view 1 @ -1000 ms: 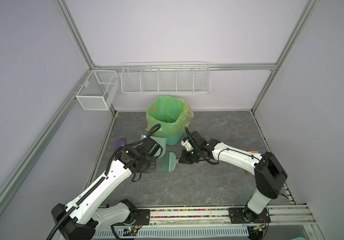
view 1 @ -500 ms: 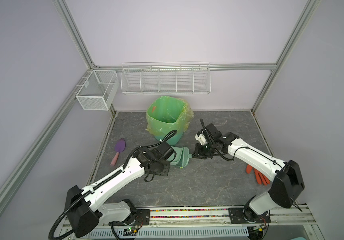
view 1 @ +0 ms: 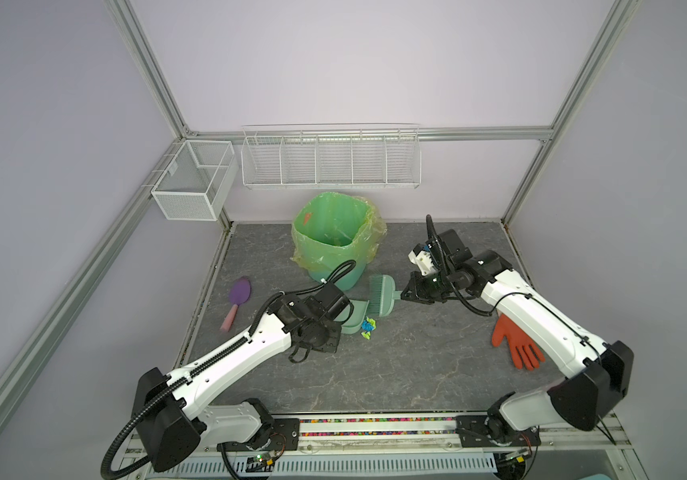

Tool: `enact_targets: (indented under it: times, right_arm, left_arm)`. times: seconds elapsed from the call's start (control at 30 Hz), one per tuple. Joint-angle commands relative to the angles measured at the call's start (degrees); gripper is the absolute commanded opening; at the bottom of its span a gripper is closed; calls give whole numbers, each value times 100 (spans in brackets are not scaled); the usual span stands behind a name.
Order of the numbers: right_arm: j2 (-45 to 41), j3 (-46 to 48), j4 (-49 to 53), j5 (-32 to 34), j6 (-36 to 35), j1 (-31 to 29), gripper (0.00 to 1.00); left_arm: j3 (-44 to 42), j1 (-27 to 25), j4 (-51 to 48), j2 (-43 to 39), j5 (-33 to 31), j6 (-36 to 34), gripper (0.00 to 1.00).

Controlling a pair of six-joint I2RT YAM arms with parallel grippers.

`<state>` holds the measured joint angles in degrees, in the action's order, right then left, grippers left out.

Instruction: Sweep away the paper scraps from the table

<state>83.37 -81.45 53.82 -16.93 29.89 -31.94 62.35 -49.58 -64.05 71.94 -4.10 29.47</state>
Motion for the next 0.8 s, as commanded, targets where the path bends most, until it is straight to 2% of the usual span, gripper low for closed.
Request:
enact_targets:
  times: [0.0, 0.23, 0.6, 0.77]
  right_arm:
    - [-232, -126, 393, 159, -364, 55, 7]
    - [-302, -32, 377, 235, -415, 92, 7]
    - [54, -164, 342, 303, -544, 156, 7]
    - [322, -574, 756, 508, -930, 154, 7]
  left_arm:
    - [-56, -140, 90, -5, 77, 137, 0]
    - [-429, -286, 150, -164, 21, 356, 0]
    - [-1188, -371, 315, -900, 89, 791, 0]
    - [-1199, -669, 233, -919, -35, 965, 0]
